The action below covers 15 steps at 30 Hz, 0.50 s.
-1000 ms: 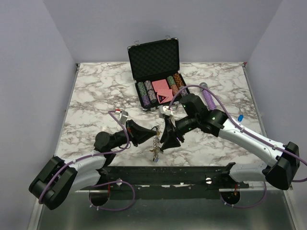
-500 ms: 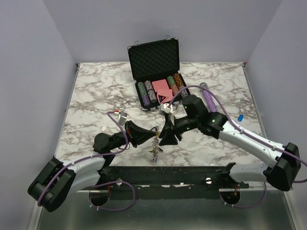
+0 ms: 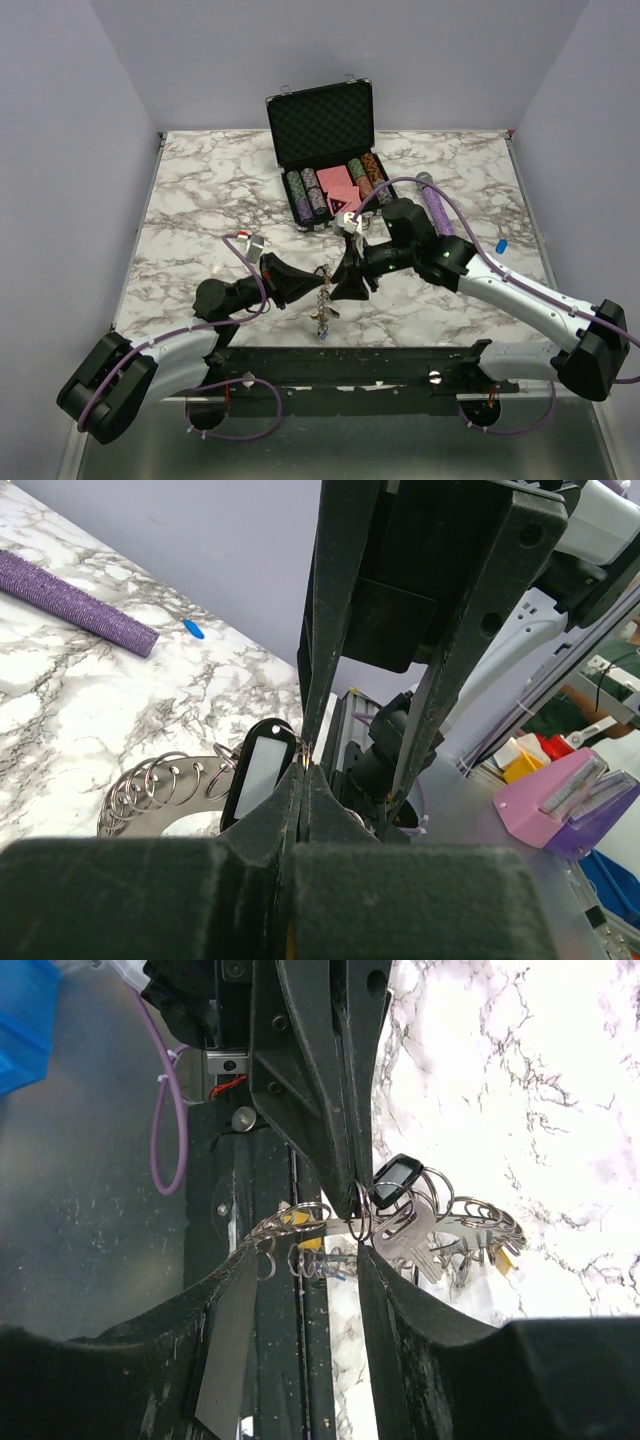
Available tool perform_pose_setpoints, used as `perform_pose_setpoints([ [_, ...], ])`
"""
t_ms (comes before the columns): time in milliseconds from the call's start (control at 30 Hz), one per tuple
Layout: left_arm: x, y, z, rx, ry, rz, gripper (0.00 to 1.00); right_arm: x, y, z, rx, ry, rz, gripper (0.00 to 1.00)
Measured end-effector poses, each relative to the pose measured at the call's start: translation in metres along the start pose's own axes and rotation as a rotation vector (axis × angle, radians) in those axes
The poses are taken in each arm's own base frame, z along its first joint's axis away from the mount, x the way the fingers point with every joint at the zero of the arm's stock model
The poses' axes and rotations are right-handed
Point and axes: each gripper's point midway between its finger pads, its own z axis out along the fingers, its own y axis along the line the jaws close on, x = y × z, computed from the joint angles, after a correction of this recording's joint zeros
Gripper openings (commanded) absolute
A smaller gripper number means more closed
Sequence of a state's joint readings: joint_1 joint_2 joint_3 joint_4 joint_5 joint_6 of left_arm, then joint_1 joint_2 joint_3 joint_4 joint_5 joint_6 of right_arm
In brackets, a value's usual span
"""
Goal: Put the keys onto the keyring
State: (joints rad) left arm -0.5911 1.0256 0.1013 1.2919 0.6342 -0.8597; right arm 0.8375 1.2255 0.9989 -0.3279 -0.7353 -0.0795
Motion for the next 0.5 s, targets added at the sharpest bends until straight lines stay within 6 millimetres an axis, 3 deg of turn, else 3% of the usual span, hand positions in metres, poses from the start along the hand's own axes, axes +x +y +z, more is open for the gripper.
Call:
perform_pose_setpoints([
  [500,-0.0019,0.002,0.0003,-0.011,-0.011,0.0,0.0,0.0007,-0.0032,0.0029,0.013,-0.017,0.021,0.56],
])
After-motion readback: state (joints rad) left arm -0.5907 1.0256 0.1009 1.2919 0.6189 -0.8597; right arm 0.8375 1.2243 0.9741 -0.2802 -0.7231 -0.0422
